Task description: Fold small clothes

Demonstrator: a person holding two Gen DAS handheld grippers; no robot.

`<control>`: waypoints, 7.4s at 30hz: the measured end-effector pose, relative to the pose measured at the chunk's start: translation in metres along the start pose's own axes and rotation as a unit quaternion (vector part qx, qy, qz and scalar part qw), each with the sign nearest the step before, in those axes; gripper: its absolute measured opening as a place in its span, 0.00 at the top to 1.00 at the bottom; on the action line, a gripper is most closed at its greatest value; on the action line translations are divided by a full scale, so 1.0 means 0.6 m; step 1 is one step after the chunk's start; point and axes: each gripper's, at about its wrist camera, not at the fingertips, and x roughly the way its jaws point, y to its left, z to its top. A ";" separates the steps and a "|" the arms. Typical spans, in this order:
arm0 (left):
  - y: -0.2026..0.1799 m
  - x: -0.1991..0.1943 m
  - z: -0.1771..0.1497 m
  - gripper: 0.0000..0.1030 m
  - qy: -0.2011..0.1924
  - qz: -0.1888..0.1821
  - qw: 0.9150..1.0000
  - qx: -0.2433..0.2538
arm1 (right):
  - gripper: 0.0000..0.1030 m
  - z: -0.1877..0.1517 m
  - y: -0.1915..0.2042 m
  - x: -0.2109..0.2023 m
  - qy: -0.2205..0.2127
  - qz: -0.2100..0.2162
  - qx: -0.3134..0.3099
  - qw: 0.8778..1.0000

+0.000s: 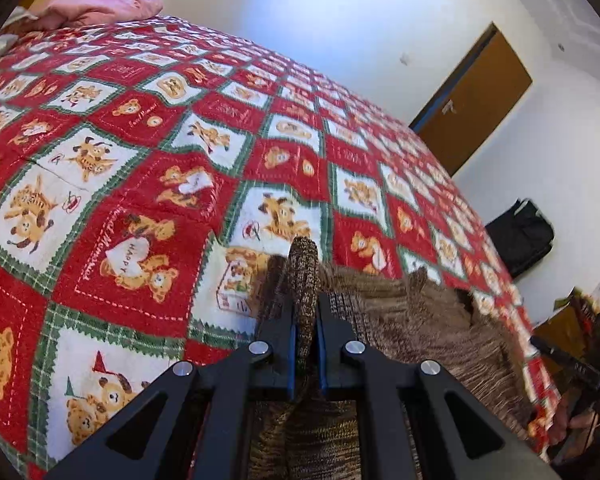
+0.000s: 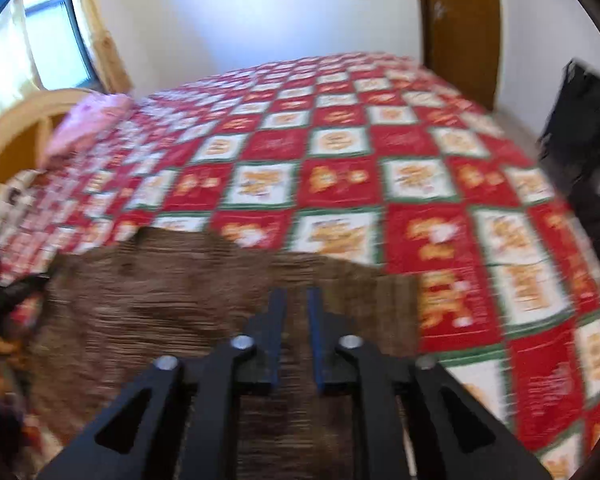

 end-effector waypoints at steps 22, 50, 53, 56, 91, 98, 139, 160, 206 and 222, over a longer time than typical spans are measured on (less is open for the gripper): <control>-0.066 -0.058 0.034 0.93 -0.077 -0.016 0.995 0.052 | 0.95 0.004 0.045 -0.075 -0.088 -0.092 -0.039 0.991; -0.048 0.057 0.023 0.93 -0.008 0.039 0.999 0.024 | 0.93 -0.009 0.004 0.065 0.035 -0.075 -0.023 0.996; -0.049 0.047 0.026 0.93 -0.016 0.028 0.999 0.014 | 0.93 -0.014 0.026 -0.022 -0.058 -0.131 -0.040 0.989; -0.069 0.047 0.029 0.92 -0.026 0.024 0.999 0.031 | 0.94 -0.013 0.050 -0.092 -0.137 -0.192 -0.066 0.970; -0.121 -0.085 -0.161 0.76 0.059 0.151 0.976 0.142 | 0.82 -0.239 0.007 -0.098 0.064 -0.186 -0.079 0.977; -0.129 -0.081 -0.193 0.73 0.062 0.186 0.964 0.179 | 0.98 -0.274 -0.017 -0.137 0.077 -0.263 -0.059 0.960; -0.041 -0.175 -0.173 0.44 0.009 0.210 0.975 0.066 | 0.45 -0.229 0.086 -0.176 -0.044 -0.176 -0.110 0.977; -0.021 -0.129 -0.214 0.69 -0.029 -0.014 0.991 -0.130 | 0.30 -0.036 0.358 0.110 0.042 0.040 -0.148 0.987; -0.445 -0.142 -0.260 0.88 -0.087 -0.128 0.945 0.289 | 0.83 0.053 0.023 0.021 0.033 0.094 0.062 0.993; -0.525 -0.059 -0.312 0.88 -0.005 -0.124 0.940 0.318 | 0.84 0.006 -0.082 0.048 0.042 0.114 0.083 0.989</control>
